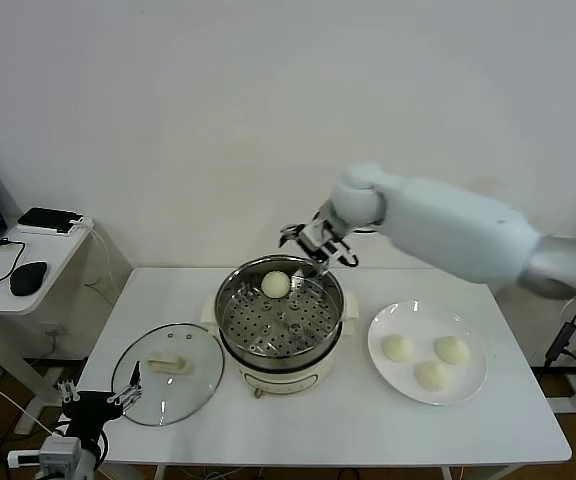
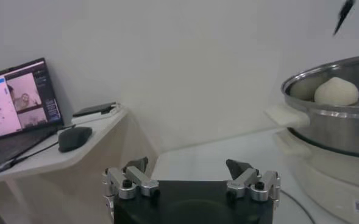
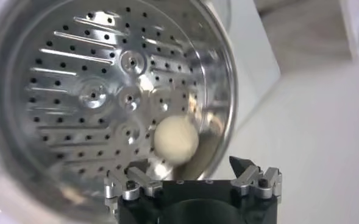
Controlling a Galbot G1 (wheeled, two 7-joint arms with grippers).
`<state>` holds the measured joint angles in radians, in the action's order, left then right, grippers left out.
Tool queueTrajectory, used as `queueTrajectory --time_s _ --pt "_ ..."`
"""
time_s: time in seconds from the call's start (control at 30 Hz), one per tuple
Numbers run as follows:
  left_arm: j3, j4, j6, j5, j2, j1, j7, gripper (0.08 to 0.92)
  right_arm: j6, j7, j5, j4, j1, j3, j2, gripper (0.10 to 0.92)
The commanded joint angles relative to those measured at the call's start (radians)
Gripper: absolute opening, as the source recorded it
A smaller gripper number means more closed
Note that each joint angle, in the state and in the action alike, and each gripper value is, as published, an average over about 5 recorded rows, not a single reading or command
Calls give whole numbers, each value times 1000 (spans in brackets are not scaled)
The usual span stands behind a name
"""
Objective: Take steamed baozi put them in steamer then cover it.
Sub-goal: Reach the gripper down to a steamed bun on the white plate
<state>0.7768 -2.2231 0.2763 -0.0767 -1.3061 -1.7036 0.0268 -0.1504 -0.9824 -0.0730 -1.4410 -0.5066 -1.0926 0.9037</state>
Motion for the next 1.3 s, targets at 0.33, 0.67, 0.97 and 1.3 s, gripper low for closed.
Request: queueTrajectory --time_s 0.33,0.67,0.97,1.3 --pt "2 4 9 -42 76 36 -1 823 -270 -56 -12 -237 290 215 -500 823" --pt "28 1 26 -55 87 42 -1 823 -254 -48 113 -197 594 360 -469 823" --pt "46 1 25 -53 73 31 -1 823 -245 -29 157 -112 631 349 -373 823" --pt "72 3 24 -54 66 21 -2 823 -206 -15 212 66 618 344 -201 823"
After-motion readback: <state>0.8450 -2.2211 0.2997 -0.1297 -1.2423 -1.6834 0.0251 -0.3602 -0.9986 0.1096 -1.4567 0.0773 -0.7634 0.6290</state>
